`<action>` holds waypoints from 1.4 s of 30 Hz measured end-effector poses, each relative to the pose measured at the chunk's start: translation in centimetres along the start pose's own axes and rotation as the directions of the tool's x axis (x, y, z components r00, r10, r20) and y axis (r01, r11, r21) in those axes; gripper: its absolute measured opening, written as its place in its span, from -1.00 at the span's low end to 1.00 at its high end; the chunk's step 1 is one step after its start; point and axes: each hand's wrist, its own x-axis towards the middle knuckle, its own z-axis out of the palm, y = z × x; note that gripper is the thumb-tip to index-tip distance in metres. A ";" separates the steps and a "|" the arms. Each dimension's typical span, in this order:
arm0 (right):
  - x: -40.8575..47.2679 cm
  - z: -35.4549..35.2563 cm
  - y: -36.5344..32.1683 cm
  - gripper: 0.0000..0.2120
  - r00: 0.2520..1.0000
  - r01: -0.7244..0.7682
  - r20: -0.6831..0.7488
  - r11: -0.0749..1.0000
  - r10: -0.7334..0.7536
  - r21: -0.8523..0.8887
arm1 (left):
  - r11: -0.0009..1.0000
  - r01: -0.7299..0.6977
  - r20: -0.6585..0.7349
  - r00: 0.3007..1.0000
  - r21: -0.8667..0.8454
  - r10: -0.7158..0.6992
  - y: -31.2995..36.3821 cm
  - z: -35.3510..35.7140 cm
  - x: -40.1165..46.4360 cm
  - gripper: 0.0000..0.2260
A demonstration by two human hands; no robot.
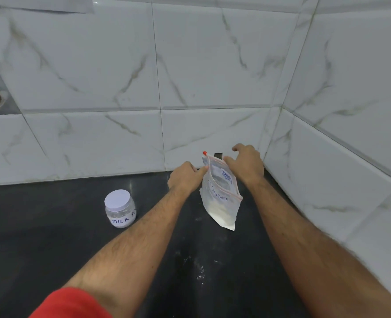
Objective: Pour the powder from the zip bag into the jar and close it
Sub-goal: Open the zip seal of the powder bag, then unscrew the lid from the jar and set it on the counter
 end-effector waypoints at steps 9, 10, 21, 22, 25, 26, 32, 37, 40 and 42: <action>-2.3 2.8 -7.6 -0.66 0.967 0.253 -0.031 0.953 -0.252 0.168 | 0.986 -0.121 -0.027 0.993 -0.114 0.118 -6.8 -4.7 0.8 -0.78; -2.8 3.8 -8.5 -0.67 0.963 0.268 -0.016 0.945 -0.270 0.188 | 0.987 -0.112 -0.032 0.993 -0.119 0.109 -8.1 -5.4 0.7 -0.80; -7.4 15.4 -11.5 -0.70 0.908 0.054 0.371 0.931 -0.196 0.360 | 0.990 0.041 -0.149 0.987 -0.137 -0.062 -20.9 -11.0 -0.1 -0.64; -7.8 16.4 -11.4 -0.69 0.896 0.008 0.411 0.931 -0.168 0.364 | 0.983 0.073 -0.144 0.985 -0.170 -0.098 -22.0 -11.1 -0.3 -0.62; -8.8 19.1 -10.9 -0.62 0.845 -0.143 0.528 0.917 -0.083 0.372 | 0.936 0.171 -0.107 0.971 -0.308 -0.212 -25.1 -10.9 -1.0 -0.60; -9.1 19.9 -10.9 -0.60 0.827 -0.178 0.557 0.909 -0.069 0.377 | 0.912 0.203 -0.089 0.964 -0.356 -0.249 -26.1 -10.7 -1.3 -0.59; -10.3 23.9 -11.6 -0.40 0.717 -0.285 0.694 0.885 -0.058 0.369 | 0.756 0.337 0.166 0.941 -0.562 -0.296 -29.6 -9.2 -2.4 -0.51; -10.1 26.2 -12.7 -0.30 0.681 -0.296 0.728 0.877 -0.085 0.379 | 0.742 0.343 0.304 0.933 -0.576 -0.195 -30.6 -8.4 -1.4 -0.22; -10.1 27.0 -12.9 -0.45 0.684 -0.285 0.722 0.873 -0.104 0.395 | 0.760 0.277 0.313 0.944 -0.588 -0.102 -31.0 -7.7 -0.6 -0.14; -10.1 27.0 -12.9 -0.50 0.687 -0.290 0.718 0.864 -0.112 0.412 | 0.780 0.244 0.283 0.955 -0.577 -0.089 -31.2 -7.3 -0.2 -0.15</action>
